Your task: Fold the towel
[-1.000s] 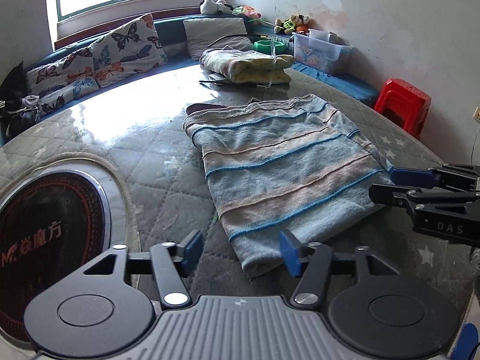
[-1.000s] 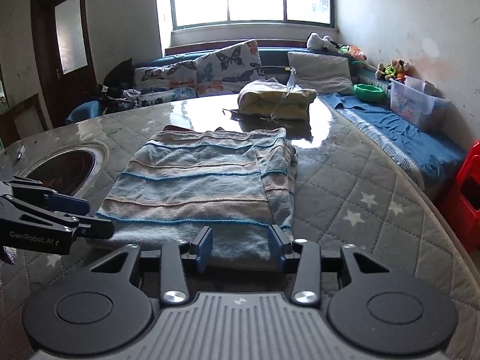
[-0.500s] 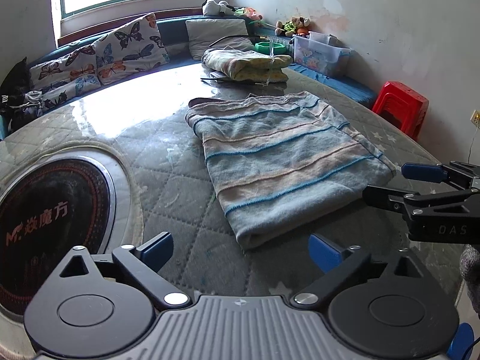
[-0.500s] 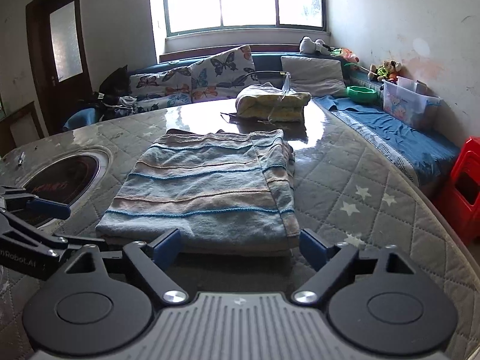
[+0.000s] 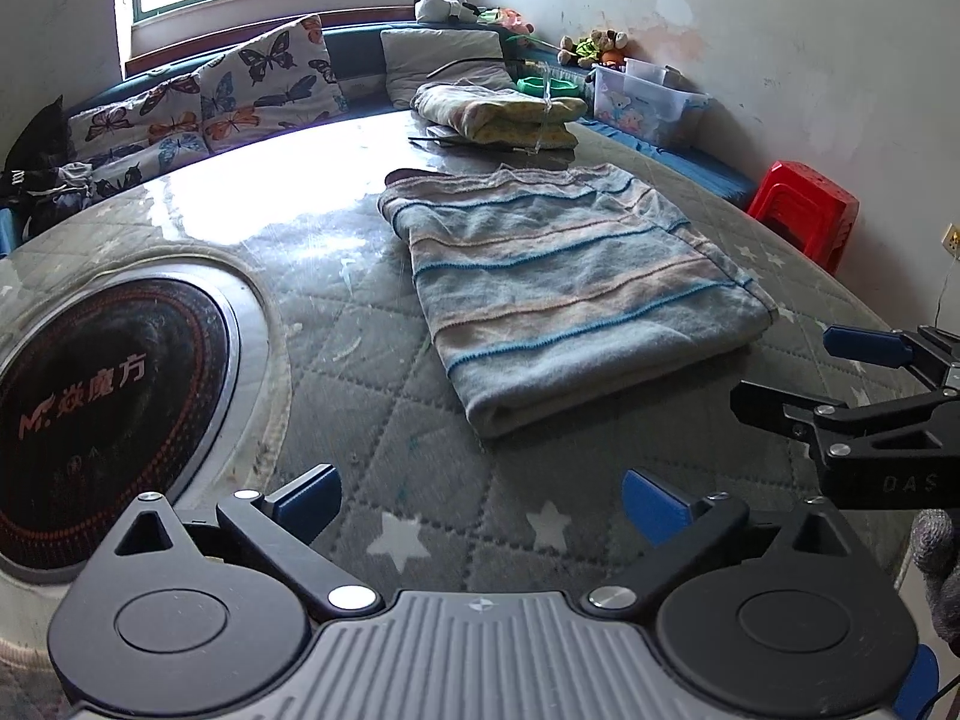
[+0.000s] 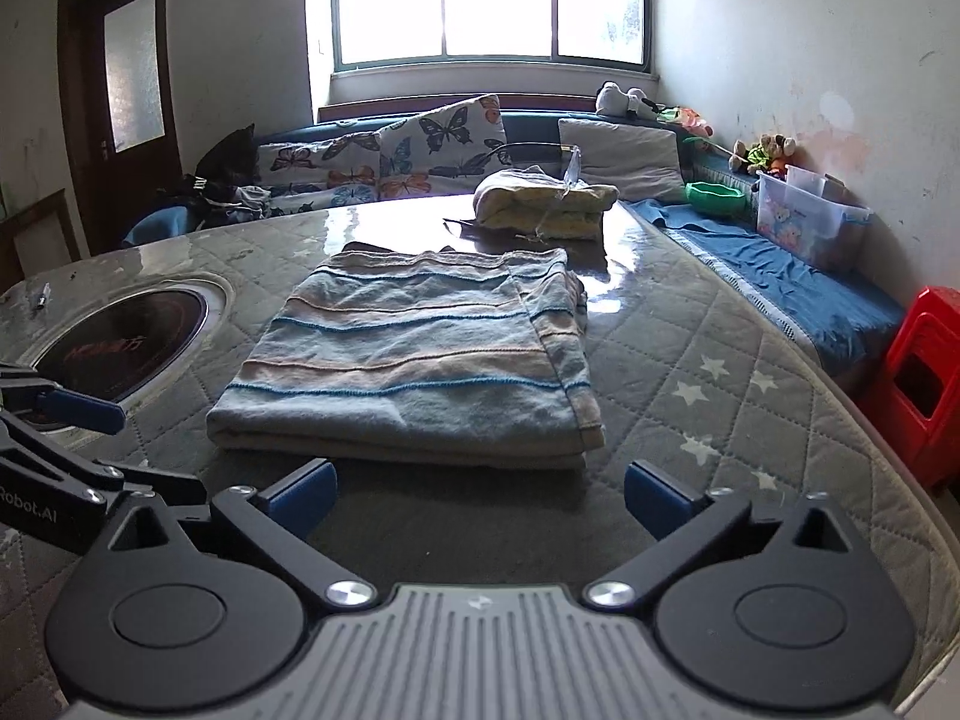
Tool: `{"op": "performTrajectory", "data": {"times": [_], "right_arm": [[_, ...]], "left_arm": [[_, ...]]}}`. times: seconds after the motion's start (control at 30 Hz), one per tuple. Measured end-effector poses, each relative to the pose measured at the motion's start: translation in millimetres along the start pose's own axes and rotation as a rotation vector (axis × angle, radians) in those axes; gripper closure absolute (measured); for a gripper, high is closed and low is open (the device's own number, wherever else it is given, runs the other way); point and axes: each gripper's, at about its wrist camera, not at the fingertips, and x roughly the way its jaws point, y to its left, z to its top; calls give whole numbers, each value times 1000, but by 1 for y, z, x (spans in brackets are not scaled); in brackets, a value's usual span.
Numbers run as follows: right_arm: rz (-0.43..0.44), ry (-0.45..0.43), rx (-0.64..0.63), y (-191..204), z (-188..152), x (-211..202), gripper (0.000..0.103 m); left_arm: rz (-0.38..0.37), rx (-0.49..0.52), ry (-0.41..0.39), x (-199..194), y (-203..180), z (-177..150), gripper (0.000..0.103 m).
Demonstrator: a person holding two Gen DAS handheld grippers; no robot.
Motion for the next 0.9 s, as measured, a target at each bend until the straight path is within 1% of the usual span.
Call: {"op": "performTrajectory", "data": {"times": [0.27,0.53,0.9], "right_arm": [[-17,12,12,0,-5,-2,0],[-44,45,25,1,-9,0,0],[-51,51,62,8,-9,-3,0]], "left_arm": [[-5,-1,10,-2,-3,-6,0],[-7,-9,12,-6,-3,-9,0],[-11,-17,22,-7,-3,-14,0]]}}
